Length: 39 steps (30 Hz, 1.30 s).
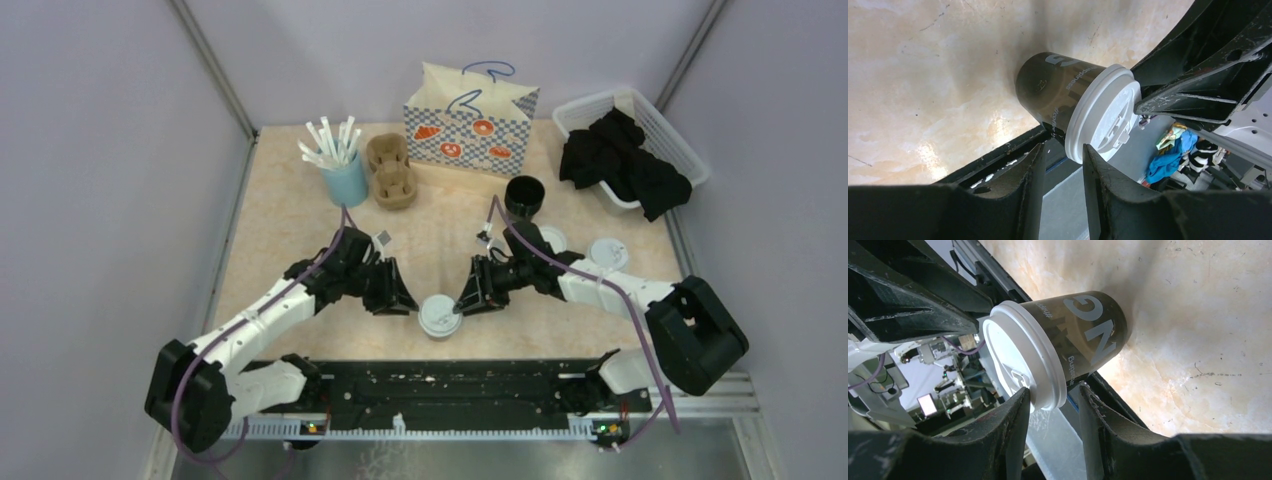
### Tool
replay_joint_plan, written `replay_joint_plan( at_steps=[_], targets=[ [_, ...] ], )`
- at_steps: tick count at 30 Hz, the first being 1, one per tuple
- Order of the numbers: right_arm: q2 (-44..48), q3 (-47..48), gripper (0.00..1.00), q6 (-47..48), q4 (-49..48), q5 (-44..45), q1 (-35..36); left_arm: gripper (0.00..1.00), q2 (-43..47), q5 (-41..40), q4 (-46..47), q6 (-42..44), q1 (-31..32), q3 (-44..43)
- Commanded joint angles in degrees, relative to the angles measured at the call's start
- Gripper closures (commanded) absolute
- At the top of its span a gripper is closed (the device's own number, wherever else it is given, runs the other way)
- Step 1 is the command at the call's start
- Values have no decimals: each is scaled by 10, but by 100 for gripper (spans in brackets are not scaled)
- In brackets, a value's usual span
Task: Pack the takeout coffee
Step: Close the cup lid on the coffee cup.
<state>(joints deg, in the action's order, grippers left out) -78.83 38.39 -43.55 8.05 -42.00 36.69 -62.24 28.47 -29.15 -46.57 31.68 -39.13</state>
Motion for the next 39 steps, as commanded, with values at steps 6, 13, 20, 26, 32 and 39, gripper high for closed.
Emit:
replay_joint_plan(
  at_steps=[6, 13, 20, 26, 32, 39],
  targets=[
    [0, 20, 60, 14, -2, 3, 1, 58, -27, 31, 31, 17, -2, 9],
    [-5, 19, 60, 13, -7, 2, 1, 56, -47, 25, 22, 27, -2, 12],
    [-4, 9, 61, 2, -7, 19, 1, 60, -75, -10, -15, 42, -2, 16],
    [-2, -36, 61, -13, -35, 39, 1, 62, -74, -32, -25, 53, -2, 51],
    [-11, -78, 61, -22, -58, 58, 0, 64, -83, -61, -32, 48, 6, 86],
    [11, -31, 61, -13, -12, 62, -1, 56, -67, -40, -18, 60, 8, 51]
  ],
)
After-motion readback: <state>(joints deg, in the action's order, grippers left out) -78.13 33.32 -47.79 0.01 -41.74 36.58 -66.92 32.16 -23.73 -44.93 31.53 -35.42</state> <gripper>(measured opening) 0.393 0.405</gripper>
